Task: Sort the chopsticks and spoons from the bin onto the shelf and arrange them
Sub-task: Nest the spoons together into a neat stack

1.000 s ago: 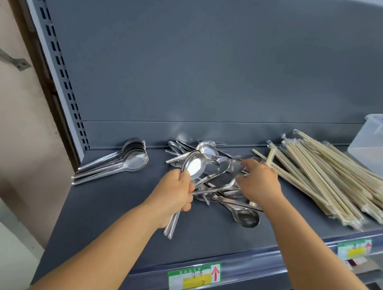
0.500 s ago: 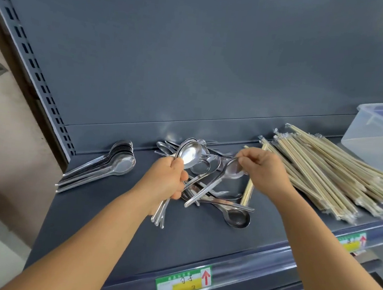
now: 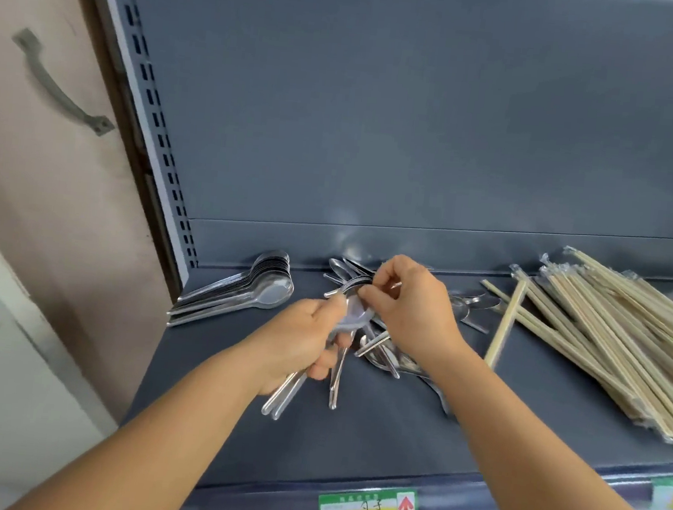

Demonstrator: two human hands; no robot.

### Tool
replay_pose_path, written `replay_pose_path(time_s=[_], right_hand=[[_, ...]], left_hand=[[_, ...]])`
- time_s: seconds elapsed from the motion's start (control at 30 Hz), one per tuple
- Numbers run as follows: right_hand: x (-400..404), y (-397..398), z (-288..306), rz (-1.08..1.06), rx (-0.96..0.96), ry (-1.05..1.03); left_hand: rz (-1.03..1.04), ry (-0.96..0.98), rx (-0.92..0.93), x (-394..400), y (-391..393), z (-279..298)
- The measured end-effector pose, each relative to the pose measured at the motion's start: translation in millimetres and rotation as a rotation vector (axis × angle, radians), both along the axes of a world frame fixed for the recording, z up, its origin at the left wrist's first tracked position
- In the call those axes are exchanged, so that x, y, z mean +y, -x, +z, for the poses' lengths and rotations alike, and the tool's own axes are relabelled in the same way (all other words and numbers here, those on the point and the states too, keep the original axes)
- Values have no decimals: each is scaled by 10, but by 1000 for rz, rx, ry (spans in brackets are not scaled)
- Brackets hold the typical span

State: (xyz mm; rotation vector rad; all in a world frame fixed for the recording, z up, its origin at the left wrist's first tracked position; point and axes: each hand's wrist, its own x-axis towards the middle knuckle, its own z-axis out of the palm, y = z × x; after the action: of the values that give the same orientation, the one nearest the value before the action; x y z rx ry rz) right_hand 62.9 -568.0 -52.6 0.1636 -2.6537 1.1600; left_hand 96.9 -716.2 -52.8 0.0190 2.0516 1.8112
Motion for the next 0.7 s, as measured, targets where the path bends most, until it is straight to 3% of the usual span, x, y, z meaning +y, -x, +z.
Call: replay_pose_path(time_s=[0.17,0.3,0.37,0.7], right_hand=[[-374,30,-29,179,-28,-47],[-704,120,-107,168,-21,-155],[-862,181,-165,147,-49,-178],[-1106,451,-388,19,-168,-340]], left_hand=[[-19,277,68,-438,5,-129],[59,893,354,-765,124,-243],[150,1067,434,-862,183,-289],[245,1250,647,-938,511,-663]])
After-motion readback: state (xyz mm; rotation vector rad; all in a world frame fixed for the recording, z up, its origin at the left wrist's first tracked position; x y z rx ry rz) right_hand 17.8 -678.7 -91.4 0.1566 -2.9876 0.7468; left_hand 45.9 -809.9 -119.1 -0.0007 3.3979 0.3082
